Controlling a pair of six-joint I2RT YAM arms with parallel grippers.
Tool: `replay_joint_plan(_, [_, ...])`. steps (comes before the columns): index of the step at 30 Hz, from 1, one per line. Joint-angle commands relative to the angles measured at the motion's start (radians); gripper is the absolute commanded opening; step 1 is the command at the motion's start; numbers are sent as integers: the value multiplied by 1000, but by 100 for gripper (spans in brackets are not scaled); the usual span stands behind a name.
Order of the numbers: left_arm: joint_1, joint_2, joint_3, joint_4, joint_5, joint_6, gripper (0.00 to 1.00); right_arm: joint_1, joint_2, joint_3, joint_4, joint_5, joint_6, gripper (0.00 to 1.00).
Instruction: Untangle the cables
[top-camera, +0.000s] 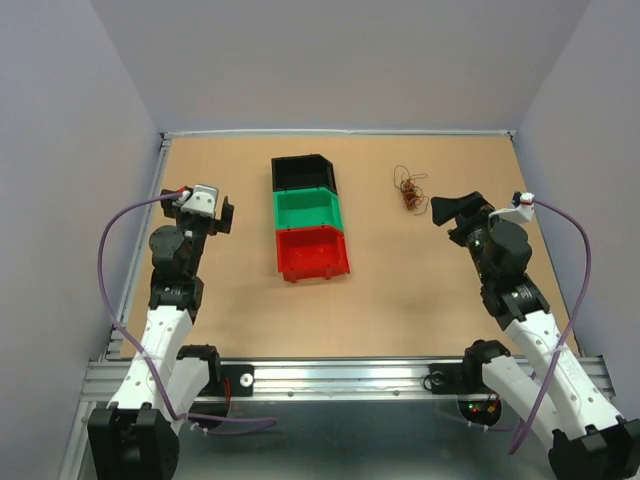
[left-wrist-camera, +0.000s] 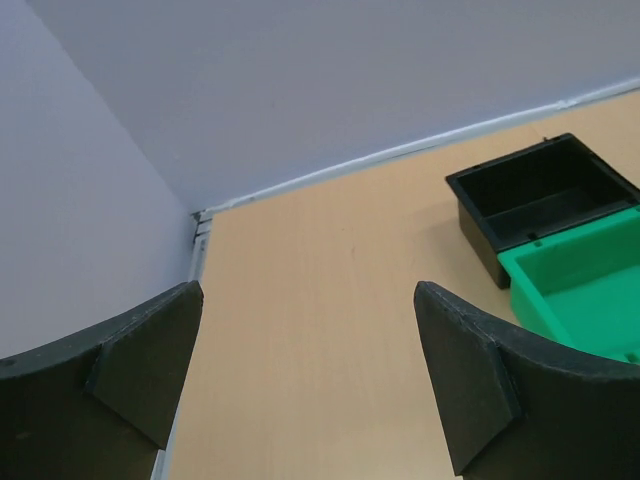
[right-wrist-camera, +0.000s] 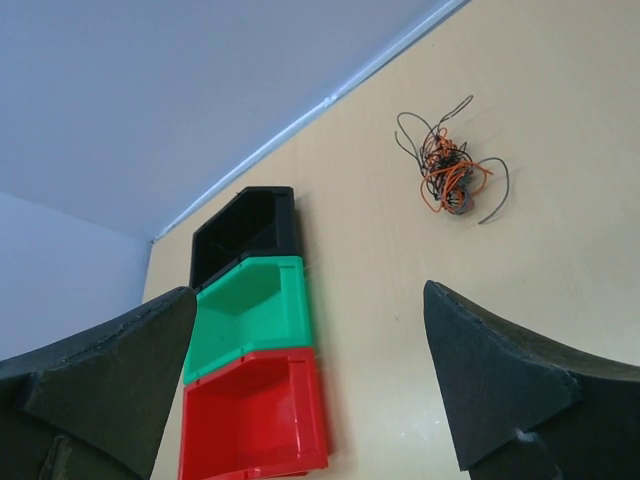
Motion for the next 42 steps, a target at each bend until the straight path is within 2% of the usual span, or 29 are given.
replay_joint_plan(1, [-1,47,23,13,226,46,99,1,47,-10,55,42,-18,100])
replay_joint_plan(3, [-3,89,73,-47,237,43,99,1,104,21,52,21,-27,100])
replay_joint_plan(8, [-24,285,208,-188,319,52,99,1,377,108,46,-109,-100,100])
replay_joint_plan(13, [-61,455,294,-296,303,51,99,1,535,179,43,-48,-152,100])
replay_joint_plan(16, [-66,474,306,-313,328,52,99,1,644,234,40,25,-183,100])
replay_joint_plan(27, [-97,489,306,-328,334,86,99,0,1153,639,-60,234,-304,100])
replay_joint_plan(30, [-103,481,306,-330,334,89,99,-16,1228,735,-94,246,-331,100])
replay_joint_plan(35, [-106,462,296,-322,340,95,99,-22,1326,793,-123,211,-346,98])
replay_joint_plan(38, [-109,457,294,-322,342,98,99,-22,1360,819,-131,164,-347,70])
replay_joint_plan(39, [-110,457,293,-322,343,101,99,-22,1379,822,-135,129,-344,40])
replay_joint_plan(40, [-110,455,293,-322,342,103,99,-22,1380,825,-144,108,-337,25])
replay_joint_plan(41, [-112,457,291,-320,342,104,99,-20,1373,820,-144,96,-329,14])
replay_joint_plan(42, [-112,455,290,-320,340,106,99,-14,1359,801,-146,69,-324,8])
